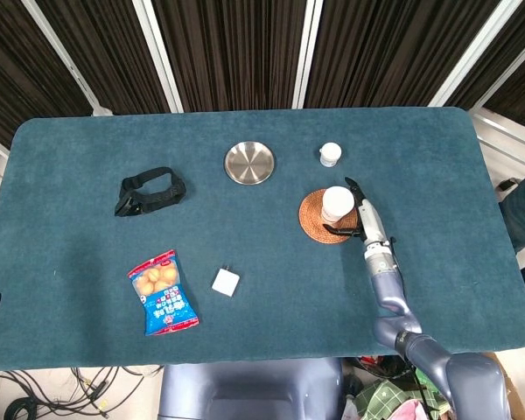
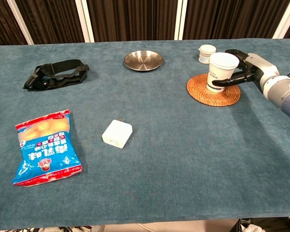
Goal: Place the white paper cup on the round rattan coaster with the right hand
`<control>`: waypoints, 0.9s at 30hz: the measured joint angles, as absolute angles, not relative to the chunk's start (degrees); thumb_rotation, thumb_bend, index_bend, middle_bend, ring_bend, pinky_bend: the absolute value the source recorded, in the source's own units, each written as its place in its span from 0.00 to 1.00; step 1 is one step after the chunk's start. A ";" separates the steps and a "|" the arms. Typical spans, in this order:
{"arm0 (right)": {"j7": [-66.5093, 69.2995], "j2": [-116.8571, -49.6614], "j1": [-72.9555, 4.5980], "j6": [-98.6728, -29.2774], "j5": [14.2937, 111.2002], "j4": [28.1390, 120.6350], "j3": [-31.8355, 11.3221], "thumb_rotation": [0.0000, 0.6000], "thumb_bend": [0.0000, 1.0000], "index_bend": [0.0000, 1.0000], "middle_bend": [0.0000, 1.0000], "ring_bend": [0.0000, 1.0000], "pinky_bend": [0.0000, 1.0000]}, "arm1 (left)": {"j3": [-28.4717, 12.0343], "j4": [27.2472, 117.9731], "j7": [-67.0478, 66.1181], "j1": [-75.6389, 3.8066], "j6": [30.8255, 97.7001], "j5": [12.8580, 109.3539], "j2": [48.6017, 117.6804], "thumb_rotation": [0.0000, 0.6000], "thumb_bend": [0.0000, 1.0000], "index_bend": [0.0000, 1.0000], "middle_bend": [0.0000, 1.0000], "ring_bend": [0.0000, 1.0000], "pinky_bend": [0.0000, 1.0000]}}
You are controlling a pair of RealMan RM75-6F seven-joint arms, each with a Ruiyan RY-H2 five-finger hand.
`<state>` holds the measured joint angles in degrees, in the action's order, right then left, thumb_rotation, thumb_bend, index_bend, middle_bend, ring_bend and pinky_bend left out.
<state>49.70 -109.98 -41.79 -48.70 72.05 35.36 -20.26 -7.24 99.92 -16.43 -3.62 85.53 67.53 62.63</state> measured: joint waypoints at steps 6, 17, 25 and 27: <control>50.04 -106.50 -40.75 -50.02 73.01 39.13 -19.79 1.00 0.03 0.00 0.00 0.02 0.12 | -7.23 99.94 -16.44 -3.65 85.45 67.49 62.64 1.00 0.26 0.00 0.03 0.00 0.00; 42.82 -91.52 -35.25 -55.16 77.14 50.01 -15.78 1.00 0.03 0.00 0.00 0.02 0.12 | -7.18 100.09 -16.46 -3.64 85.64 67.74 62.76 1.00 0.26 0.00 0.03 0.00 0.00; 25.89 -80.24 -28.59 -65.71 81.80 57.74 -11.29 1.00 0.03 0.00 0.02 0.03 0.12 | -7.28 100.17 -16.51 -3.73 85.63 67.72 62.83 1.00 0.26 0.00 0.03 0.00 0.00; 23.69 -77.16 -26.22 -68.77 83.05 61.93 -9.80 1.00 0.03 0.00 0.02 0.03 0.12 | -7.31 100.09 -16.65 -3.73 85.81 67.81 62.83 1.00 0.26 0.00 0.03 0.00 0.00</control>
<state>23.69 -77.16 -26.22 -68.77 83.05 61.93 -9.80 -7.31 100.09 -16.65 -3.73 85.81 67.81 62.83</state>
